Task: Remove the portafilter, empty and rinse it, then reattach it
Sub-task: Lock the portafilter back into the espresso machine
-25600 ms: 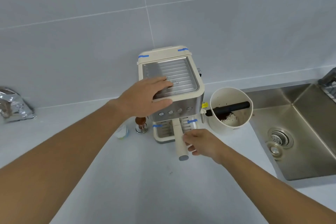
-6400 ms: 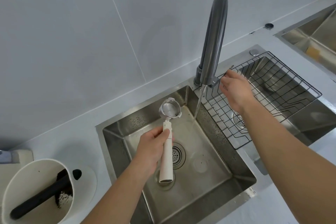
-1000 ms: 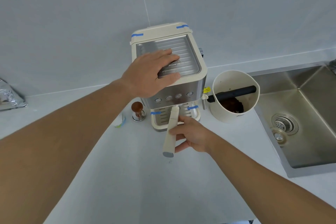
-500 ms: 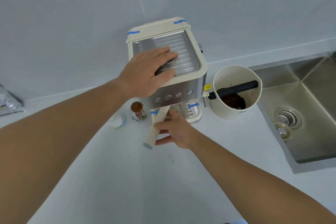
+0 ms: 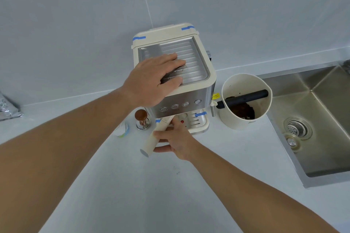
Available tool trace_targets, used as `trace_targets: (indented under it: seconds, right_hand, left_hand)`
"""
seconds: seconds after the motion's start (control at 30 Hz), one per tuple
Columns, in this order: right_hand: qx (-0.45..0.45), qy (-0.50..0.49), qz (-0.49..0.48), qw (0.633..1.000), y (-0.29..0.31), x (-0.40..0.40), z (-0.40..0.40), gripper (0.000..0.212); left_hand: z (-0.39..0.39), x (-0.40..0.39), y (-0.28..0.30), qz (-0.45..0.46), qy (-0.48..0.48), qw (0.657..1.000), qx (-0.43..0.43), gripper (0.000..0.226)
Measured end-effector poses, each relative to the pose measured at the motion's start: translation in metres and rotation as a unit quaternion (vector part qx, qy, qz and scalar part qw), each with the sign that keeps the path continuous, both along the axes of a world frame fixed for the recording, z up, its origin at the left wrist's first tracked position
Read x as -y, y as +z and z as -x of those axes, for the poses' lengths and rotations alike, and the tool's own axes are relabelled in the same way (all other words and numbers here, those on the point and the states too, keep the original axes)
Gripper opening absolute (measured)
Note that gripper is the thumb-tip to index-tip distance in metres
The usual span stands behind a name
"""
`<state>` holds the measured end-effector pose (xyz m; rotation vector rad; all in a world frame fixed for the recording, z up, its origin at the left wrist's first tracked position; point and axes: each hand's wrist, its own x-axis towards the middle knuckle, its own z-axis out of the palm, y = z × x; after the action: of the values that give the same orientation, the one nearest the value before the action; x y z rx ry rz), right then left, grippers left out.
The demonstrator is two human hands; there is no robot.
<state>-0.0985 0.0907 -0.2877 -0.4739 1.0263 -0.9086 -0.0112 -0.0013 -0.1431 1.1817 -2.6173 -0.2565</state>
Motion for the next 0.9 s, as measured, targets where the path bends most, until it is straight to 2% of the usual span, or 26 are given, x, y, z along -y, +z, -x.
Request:
trace_targets:
  seconds: [0.2, 0.37, 0.47, 0.57, 0.9]
  right_hand:
    - [-0.001, -0.012, 0.0, 1.0, -0.001, 0.004, -0.003, 0.042]
    - [0.017, -0.024, 0.027, 0.999, 0.003, 0.015, -0.006, 0.031]
    - [0.027, -0.036, 0.032, 0.998, 0.002, 0.015, -0.011, 0.036]
    - [0.018, -0.054, 0.023, 0.998, 0.0, 0.009, -0.016, 0.042]
    - [-0.035, -0.059, 0.029, 0.997, -0.003, 0.0, -0.016, 0.041]
  left_hand:
    - [0.0, 0.0, 0.0, -0.002, 0.005, 1.0, -0.007, 0.053]
    - [0.001, 0.0, 0.0, -0.001, 0.005, 1.0, -0.01, 0.052]
    - [0.001, 0.0, 0.0, -0.003, 0.007, 1.0, -0.013, 0.053]
    - [0.001, 0.0, 0.0, -0.005, 0.009, 1.0, -0.012, 0.052]
    - [0.002, -0.002, 0.001, -0.005, 0.014, 1.0, -0.017, 0.052]
